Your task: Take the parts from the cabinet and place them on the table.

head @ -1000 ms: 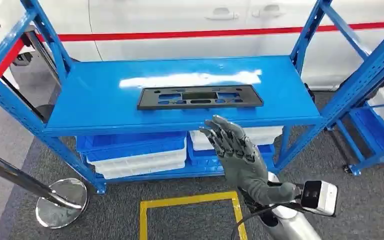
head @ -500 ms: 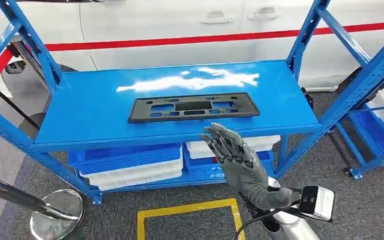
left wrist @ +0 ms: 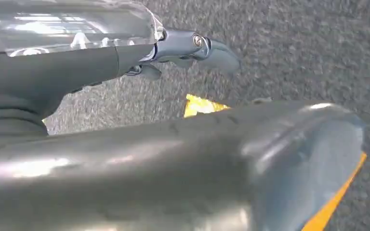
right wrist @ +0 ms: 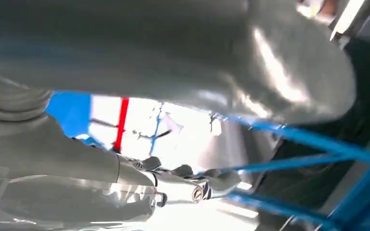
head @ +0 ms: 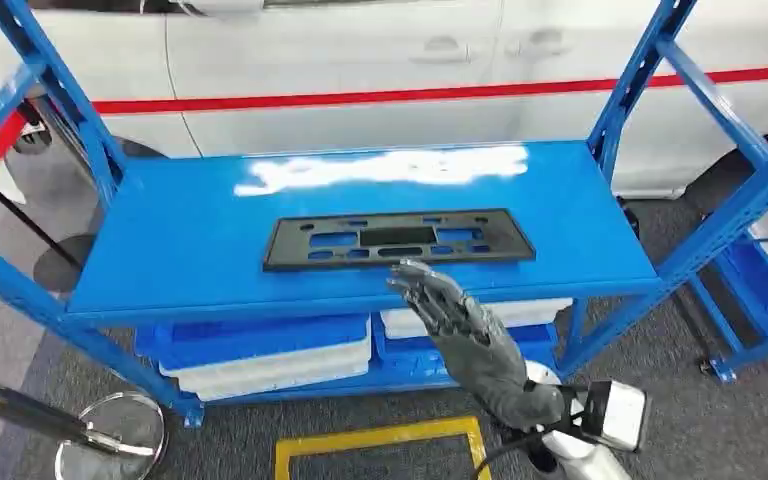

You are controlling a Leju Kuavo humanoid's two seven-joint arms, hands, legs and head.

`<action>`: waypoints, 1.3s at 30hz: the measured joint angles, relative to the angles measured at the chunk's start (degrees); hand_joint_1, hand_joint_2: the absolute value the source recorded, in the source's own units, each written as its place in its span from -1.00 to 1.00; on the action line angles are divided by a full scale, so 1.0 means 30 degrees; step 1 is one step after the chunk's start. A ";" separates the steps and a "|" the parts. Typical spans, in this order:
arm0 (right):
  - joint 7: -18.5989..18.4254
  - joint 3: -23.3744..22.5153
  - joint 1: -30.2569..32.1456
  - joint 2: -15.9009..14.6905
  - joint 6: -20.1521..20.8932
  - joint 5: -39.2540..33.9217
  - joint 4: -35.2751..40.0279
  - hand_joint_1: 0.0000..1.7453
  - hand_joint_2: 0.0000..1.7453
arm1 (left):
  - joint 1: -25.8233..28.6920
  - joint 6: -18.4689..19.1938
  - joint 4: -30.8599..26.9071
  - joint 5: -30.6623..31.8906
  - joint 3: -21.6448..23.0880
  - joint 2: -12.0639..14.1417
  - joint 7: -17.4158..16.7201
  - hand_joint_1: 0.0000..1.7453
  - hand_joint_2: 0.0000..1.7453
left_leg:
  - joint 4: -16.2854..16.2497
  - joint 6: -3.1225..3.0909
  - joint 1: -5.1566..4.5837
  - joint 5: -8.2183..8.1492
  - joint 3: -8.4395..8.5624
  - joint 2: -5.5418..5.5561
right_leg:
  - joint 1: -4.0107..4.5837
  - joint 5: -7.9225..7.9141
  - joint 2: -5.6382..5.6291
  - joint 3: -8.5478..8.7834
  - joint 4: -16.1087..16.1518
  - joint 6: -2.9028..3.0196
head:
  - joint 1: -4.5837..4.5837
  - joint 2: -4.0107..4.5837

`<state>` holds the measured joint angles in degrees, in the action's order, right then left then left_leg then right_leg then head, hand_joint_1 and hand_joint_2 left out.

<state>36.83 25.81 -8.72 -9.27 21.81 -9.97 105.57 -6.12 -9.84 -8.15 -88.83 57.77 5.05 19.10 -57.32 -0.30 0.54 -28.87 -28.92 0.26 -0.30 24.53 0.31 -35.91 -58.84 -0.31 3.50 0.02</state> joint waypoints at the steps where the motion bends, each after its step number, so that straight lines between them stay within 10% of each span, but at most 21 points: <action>1: -0.0117 0.0000 0.0024 0.0000 -0.0073 0.0095 -0.0022 -1.00 -1.00 | 0.0028 -0.0015 0.0000 0.0000 0.0000 -0.0014 0.0000 -1.00 -1.00 | -0.0074 0.0143 0.0004 -0.0023 0.0208 -0.0038 | 0.0040 -0.0163 -0.0059 0.0006 0.0070 0.0100 | -0.0015 0.0000; 4: -0.0765 0.0007 -0.0088 -0.0175 -0.0430 0.0532 -0.0153 -1.00 -1.00 | -0.0052 -0.0051 0.0000 0.0000 0.0022 -0.0036 0.0044 -1.00 -1.00 | -0.0789 0.0369 0.0090 -0.0264 0.0102 -0.0058 | -0.0052 -0.0012 -0.0037 0.0551 0.0320 0.0470 | -0.0015 0.0000; 8: -0.1318 0.0124 -0.0280 -0.0291 -0.0874 0.0991 -0.0540 -1.00 -1.00 | -0.0037 -0.0036 0.0000 -0.0088 0.0066 -0.0058 0.0197 -1.00 -1.00 | -0.5751 0.0627 0.0089 -0.2401 -0.2947 -0.0057 | 0.0052 0.0300 -0.0043 0.0791 0.0317 0.0779 | -0.0007 0.0000; 10: -0.1471 0.0291 -0.0302 -0.0299 -0.0961 0.1135 -0.0844 -1.00 -1.00 | 0.0023 -0.0022 0.0000 -0.0190 0.0196 -0.0066 0.0219 -1.00 -1.00 | -0.5466 0.0576 0.0089 -0.1603 -0.3314 -0.0058 | 0.0082 0.0462 -0.0118 0.1004 0.0311 0.0755 | -0.0008 0.0000; 13: -0.1638 0.0604 -0.0477 -0.0306 -0.0983 0.1339 -0.1230 -1.00 -1.00 | 0.0007 -0.0015 0.0000 -0.0233 0.0277 -0.0058 0.0240 -1.00 -1.00 | -0.0805 0.0307 0.0052 0.1691 -0.1851 -0.0051 | 0.0107 0.0814 -0.0121 0.1492 0.0280 0.0646 | -0.0007 0.0000; 15: -0.1756 0.0919 -0.0750 -0.0306 -0.1005 0.1486 -0.1677 -1.00 -1.00 | -0.0037 -0.0007 0.0007 -0.0284 0.0313 -0.0051 0.0240 -1.00 -1.00 | -0.0418 0.0150 -0.0123 0.0854 -0.1828 -0.0045 | 0.0146 0.0898 -0.0165 0.1368 0.0179 0.0467 | 0.0000 0.0000; 16: -0.1901 0.1135 -0.0831 -0.0306 -0.1055 0.1645 -0.1921 -1.00 -1.00 | 0.0004 0.0000 0.0007 -0.0343 0.0321 -0.0051 0.0247 -1.00 -1.00 | -0.0399 0.0044 -0.0130 0.1358 -0.1836 -0.0030 | 0.0161 0.0991 -0.0172 0.1378 0.0171 0.0345 | -0.0007 0.0000; 17: -0.1916 0.1290 -0.0912 -0.0306 -0.1217 0.1836 -0.2128 -1.00 1.00 | 0.0020 0.0007 0.0007 -0.0350 0.0321 -0.0044 0.0255 -1.00 -1.00 | -0.0434 -0.0019 -0.0138 0.1326 -0.1809 -0.0025 | 0.0153 0.0998 -0.0167 0.1442 0.0240 0.0254 | -0.0007 0.0000; 20: -0.1733 0.1822 -0.1390 -0.0306 -0.2435 0.3551 -0.2945 -1.00 1.00 | -0.0039 0.0037 0.0007 -0.0357 0.0321 -0.0124 0.0445 -1.00 -1.00 | -0.0012 -0.0305 0.0111 0.1531 -0.1548 -0.0047 | 0.0153 0.1707 -0.0141 0.1112 -0.0675 -0.0070 | -0.0015 0.0000; 23: -0.1486 0.2578 -0.1693 -0.0299 -0.4631 0.6234 -0.4551 -1.00 1.00 | -0.0040 0.0102 0.0007 -0.0357 0.0328 -0.0175 0.0714 -1.00 -1.00 | -0.0024 -0.0378 0.0109 0.1442 -0.1530 -0.0033 | -0.0074 0.3426 -0.0133 -0.1188 -0.4929 -0.0309 | -0.0007 0.0000; 25: -0.1718 0.3029 -0.2119 -0.0299 -0.7663 0.9207 -0.5476 -1.00 1.00 | 0.0003 0.0174 0.0007 -0.0357 0.0343 -0.0197 0.0787 -1.00 -1.00 | -0.0058 -0.0335 0.0118 0.1366 -0.1473 0.0014 | -0.0222 0.2839 -0.0105 -0.1643 -0.5276 -0.0410 | -0.0007 0.0000; 28: -0.1966 0.3591 -0.2992 -0.0364 -1.1199 1.2256 -0.6751 -1.00 1.00 | -0.0012 0.0226 0.0007 -0.0357 0.0459 -0.0284 0.0845 -1.00 -1.00 | -0.0152 -0.0147 0.0141 0.1155 -0.1208 0.0090 | -0.0345 0.0166 -0.0066 0.0264 -0.0893 -0.0348 | -0.0007 0.0000; 34: -0.3207 0.4831 -0.4347 -0.0503 -1.6643 1.7707 -0.9189 -1.00 1.00 | -0.0072 0.0175 0.0007 -0.0357 0.0809 -0.0342 0.0867 -1.00 -1.00 | -0.0246 0.0529 0.0137 0.0926 -0.1290 0.0110 | -0.0290 0.0300 -0.0004 0.0718 0.0248 0.0293 | 0.0000 0.0000; 39: -0.4430 0.6165 -0.5175 -0.1370 -1.7843 2.0853 -1.0631 -1.00 1.00 | -0.0085 0.0080 0.0007 -0.0357 0.0823 -0.0386 0.0867 -1.00 -1.00 | -0.6163 0.0769 0.0133 -0.1691 -0.4187 0.0069 | -0.0099 0.0424 0.0335 0.0871 0.0261 0.0602 | -0.0007 0.0000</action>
<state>23.54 44.31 -24.24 -13.38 -31.72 52.59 73.68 -6.38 -9.60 -8.13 -89.90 60.24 3.89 21.70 -75.81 2.01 0.94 -33.94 -41.48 0.47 -0.60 25.80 1.32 -33.30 -58.06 1.49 3.48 0.02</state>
